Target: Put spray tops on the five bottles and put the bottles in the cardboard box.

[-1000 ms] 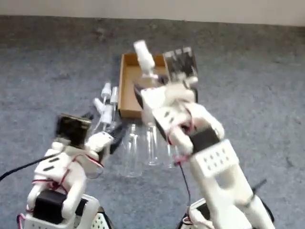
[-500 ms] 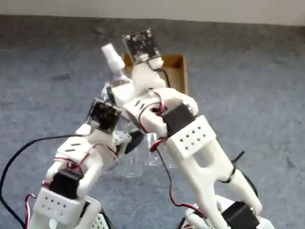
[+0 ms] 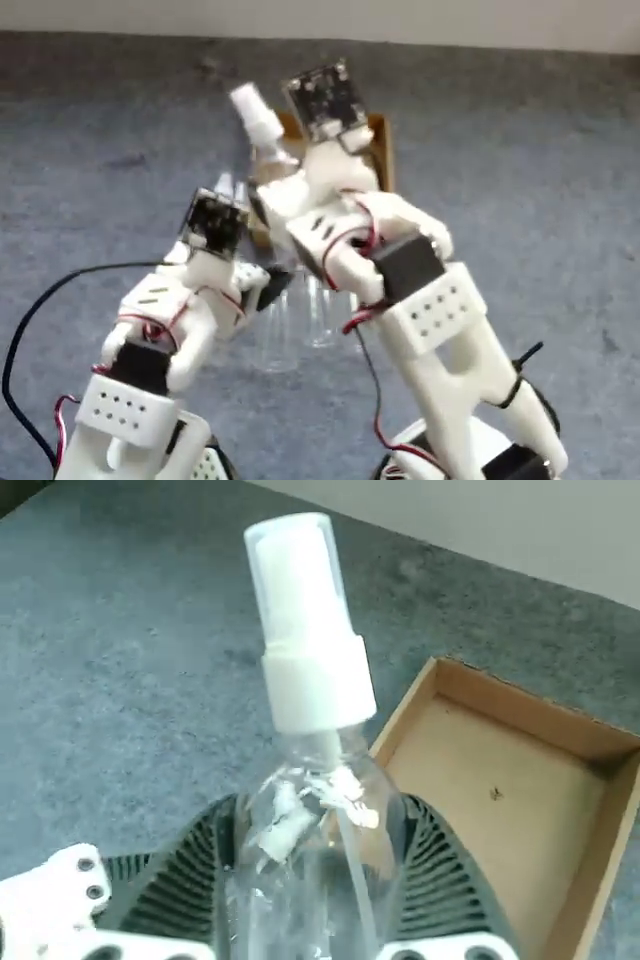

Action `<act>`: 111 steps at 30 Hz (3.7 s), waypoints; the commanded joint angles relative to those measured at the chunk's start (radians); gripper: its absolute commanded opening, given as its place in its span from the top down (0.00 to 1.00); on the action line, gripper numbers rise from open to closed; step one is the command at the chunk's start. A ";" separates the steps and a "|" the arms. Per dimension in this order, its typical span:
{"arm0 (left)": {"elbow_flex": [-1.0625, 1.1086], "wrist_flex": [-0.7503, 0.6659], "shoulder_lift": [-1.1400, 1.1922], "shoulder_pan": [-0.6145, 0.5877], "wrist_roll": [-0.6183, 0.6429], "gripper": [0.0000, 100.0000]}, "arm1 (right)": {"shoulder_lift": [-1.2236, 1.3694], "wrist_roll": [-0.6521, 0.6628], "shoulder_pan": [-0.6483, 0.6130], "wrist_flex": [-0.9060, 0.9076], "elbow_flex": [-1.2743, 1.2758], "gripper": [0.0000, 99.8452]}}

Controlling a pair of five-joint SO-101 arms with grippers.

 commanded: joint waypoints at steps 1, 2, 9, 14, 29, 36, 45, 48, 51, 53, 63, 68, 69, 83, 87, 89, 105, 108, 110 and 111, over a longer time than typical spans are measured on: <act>-0.045 0.086 -0.124 0.064 0.002 0.72 | -0.010 0.005 0.033 -0.150 0.105 1.00; -0.044 0.103 -0.170 0.067 0.002 0.72 | -0.010 0.005 0.033 -0.186 0.145 1.00; 0.022 0.107 -0.306 0.059 0.002 0.72 | -0.021 -0.086 0.028 -0.237 0.285 1.00; 0.031 0.083 -0.305 0.035 0.002 0.72 | -0.021 -0.089 -0.019 -0.150 0.236 1.00; 0.068 0.020 -0.305 -0.018 -0.003 0.72 | -0.021 -0.077 -0.047 0.134 -0.027 1.00; 0.068 0.020 -0.305 -0.018 -0.003 0.72 | -0.021 -0.011 -0.045 0.255 -0.120 1.00; 0.068 0.026 -0.308 -0.030 -0.002 0.73 | -0.001 0.020 0.087 -0.016 -0.111 1.00; 0.084 0.020 -0.309 -0.033 -0.006 0.78 | 0.090 0.020 0.163 -0.176 -0.116 1.00; 0.124 -0.006 -0.315 -0.054 -0.006 0.82 | 0.265 0.020 0.199 -0.305 -0.136 1.00; 0.145 -0.060 -0.306 -0.102 0.000 0.83 | 0.398 0.020 0.200 -0.418 -0.191 1.00; 0.176 -0.144 -0.308 -0.232 0.032 0.83 | 0.966 0.020 0.205 -0.593 -0.633 1.00; 0.176 -0.144 -0.308 -0.231 0.032 0.83 | 1.181 0.103 0.205 -0.593 -0.849 1.00; 0.176 -0.144 -0.308 -0.229 0.031 0.83 | 1.216 0.130 0.203 -0.591 -0.881 1.00; 0.176 -0.144 -0.308 -0.229 0.031 0.83 | 1.369 0.152 0.203 -0.590 -1.009 1.00; 0.176 -0.144 -0.308 -0.229 0.031 0.83 | 1.371 0.152 0.203 -0.590 -1.007 1.00; 0.176 -0.144 -0.308 -0.229 0.031 0.83 | 1.371 0.152 0.203 -0.590 -1.007 0.99; 0.176 -0.144 -0.308 -0.229 0.031 0.83 | 1.363 0.152 0.186 -0.486 -1.018 0.77; 0.176 -0.144 -0.308 -0.228 0.031 0.83 | 1.362 0.152 0.185 -0.486 -1.018 0.77; 0.176 -0.144 -0.308 -0.228 0.031 0.83 | 1.362 0.152 0.174 -0.486 -1.020 0.77; 0.176 -0.144 -0.308 -0.228 0.031 0.83 | 1.362 0.153 0.171 -0.484 -1.020 0.77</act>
